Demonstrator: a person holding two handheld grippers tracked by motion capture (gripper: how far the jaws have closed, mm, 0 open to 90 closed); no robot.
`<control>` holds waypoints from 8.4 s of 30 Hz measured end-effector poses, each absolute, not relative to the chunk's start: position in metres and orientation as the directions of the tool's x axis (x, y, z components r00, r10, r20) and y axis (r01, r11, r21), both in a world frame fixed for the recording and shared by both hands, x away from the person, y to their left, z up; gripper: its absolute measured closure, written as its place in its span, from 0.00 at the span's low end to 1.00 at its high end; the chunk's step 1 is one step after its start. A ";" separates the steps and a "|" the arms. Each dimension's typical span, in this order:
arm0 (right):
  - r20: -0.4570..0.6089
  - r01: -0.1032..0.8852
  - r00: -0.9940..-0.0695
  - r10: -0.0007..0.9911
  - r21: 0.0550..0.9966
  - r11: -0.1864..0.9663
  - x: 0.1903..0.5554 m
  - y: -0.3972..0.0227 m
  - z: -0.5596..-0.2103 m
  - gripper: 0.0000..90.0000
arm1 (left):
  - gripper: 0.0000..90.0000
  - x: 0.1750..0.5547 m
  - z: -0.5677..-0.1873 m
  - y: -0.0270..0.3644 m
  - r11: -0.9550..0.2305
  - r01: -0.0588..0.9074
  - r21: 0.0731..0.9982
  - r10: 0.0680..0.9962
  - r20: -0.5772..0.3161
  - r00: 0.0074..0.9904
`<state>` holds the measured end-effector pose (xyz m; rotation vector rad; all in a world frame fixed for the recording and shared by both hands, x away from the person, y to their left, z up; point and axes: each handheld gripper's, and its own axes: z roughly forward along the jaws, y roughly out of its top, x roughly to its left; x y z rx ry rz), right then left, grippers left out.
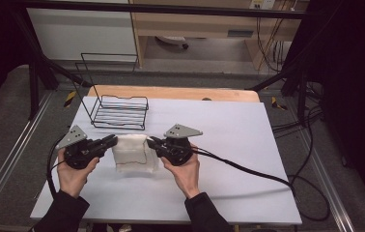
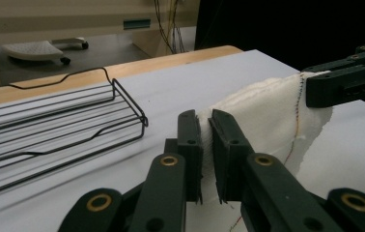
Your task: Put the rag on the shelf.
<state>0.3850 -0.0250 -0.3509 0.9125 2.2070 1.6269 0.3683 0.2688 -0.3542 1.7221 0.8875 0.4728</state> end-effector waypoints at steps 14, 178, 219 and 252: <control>0.115 0.258 -0.781 0.614 0.954 0.150 0.386 -0.017 -0.328 0.92 | 0.92 0.369 -0.330 0.277 -0.095 0.266 0.959 0.769 -0.099 0.631; -0.044 -0.010 -0.707 0.706 0.999 0.052 0.549 0.081 -0.166 0.93 | 0.93 0.529 -0.179 0.339 0.096 0.002 0.995 0.896 -0.088 0.435; -0.027 0.069 -0.735 0.677 0.991 0.115 0.529 0.075 -0.212 0.92 | 0.93 0.500 -0.225 0.344 0.023 0.069 0.997 0.870 -0.054 0.489; -0.112 0.064 -0.795 0.596 0.962 0.266 0.501 0.075 -0.233 0.91 | 0.88 0.455 -0.212 0.352 -0.068 0.162 0.984 0.884 -0.016 0.468</control>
